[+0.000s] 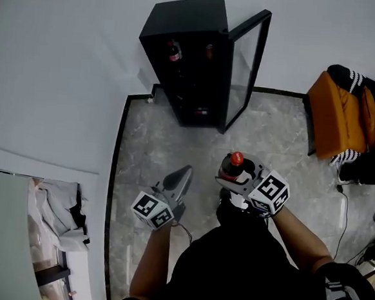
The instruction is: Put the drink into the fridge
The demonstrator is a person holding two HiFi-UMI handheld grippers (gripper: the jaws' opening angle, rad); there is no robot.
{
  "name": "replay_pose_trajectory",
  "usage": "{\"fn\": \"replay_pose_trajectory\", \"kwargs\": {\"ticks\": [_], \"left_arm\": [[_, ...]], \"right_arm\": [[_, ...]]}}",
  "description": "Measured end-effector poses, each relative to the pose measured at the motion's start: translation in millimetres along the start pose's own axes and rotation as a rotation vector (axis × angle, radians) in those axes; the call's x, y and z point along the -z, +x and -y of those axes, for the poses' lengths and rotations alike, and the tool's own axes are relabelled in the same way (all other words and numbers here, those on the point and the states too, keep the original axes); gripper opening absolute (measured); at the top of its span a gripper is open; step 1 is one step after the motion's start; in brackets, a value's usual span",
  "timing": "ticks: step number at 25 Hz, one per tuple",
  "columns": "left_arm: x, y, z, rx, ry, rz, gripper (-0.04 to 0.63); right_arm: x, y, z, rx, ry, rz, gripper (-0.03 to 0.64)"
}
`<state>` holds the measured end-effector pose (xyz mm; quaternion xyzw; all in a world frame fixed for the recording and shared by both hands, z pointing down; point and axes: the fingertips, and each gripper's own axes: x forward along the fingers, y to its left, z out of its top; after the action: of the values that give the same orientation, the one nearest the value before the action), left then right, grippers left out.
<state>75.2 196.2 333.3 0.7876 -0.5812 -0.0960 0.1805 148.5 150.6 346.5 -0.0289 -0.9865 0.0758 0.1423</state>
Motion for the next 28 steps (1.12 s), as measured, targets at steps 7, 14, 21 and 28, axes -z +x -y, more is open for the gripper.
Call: {"fn": "replay_pose_trajectory", "kwargs": {"ticks": [7,14,21,28], "left_arm": [[-27,59,-58,-0.026,0.001,-0.031,0.013],[-41,88,-106,-0.030,-0.012,-0.053,0.013],[-52,115,-182,0.039,-0.023,-0.103,0.013],[-78,136,-268,0.128,-0.015,-0.167,0.014]], "right_arm": [[-30,43,83,-0.027,-0.022,0.003,0.304],[-34,80,133,0.028,-0.007,-0.015,0.304],[-45,144,181,0.106,0.002,-0.030,0.304],[-60,215,221,0.246,0.047,-0.054,0.304]]}}
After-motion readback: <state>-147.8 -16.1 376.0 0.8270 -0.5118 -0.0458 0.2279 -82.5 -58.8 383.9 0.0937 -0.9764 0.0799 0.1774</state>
